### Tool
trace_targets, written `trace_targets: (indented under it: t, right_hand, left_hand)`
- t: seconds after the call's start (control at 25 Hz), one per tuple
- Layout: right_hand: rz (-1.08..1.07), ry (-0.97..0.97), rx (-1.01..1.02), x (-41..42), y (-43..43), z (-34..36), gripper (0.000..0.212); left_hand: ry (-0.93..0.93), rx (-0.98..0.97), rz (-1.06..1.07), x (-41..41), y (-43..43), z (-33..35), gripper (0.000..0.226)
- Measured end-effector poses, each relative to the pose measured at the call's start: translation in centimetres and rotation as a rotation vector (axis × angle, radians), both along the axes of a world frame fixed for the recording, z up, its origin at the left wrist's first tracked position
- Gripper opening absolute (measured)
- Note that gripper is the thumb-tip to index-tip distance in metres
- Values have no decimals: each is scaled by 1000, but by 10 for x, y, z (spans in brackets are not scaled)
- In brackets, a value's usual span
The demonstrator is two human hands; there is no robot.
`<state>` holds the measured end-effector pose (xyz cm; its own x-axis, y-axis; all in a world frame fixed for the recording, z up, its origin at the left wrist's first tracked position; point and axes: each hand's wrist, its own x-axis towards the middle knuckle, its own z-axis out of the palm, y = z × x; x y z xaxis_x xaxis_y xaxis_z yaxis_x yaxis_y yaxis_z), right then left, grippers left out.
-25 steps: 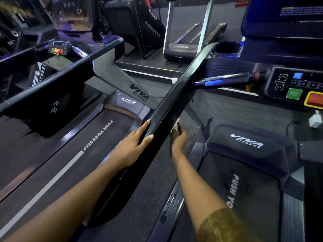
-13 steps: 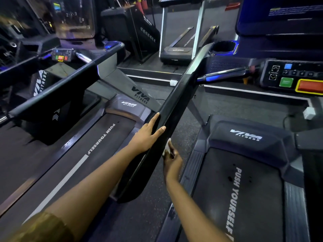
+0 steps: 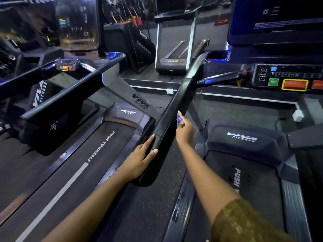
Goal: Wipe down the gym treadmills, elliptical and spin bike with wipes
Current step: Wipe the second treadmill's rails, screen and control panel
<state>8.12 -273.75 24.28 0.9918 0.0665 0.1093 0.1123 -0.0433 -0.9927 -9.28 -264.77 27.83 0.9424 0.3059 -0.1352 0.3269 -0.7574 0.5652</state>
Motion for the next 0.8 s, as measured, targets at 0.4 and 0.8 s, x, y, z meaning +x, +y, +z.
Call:
trace_targets:
  t: [0.4,0.8]
  right_hand:
    - [27,-384,-32,-148,-24,-27,50]
    - [36,216,15,-57,-4,-51,32]
  left_hand:
    - [-89,-13,107,-13,-16,7,64]
    - [-93,-12,134,-13,-16,7,52]
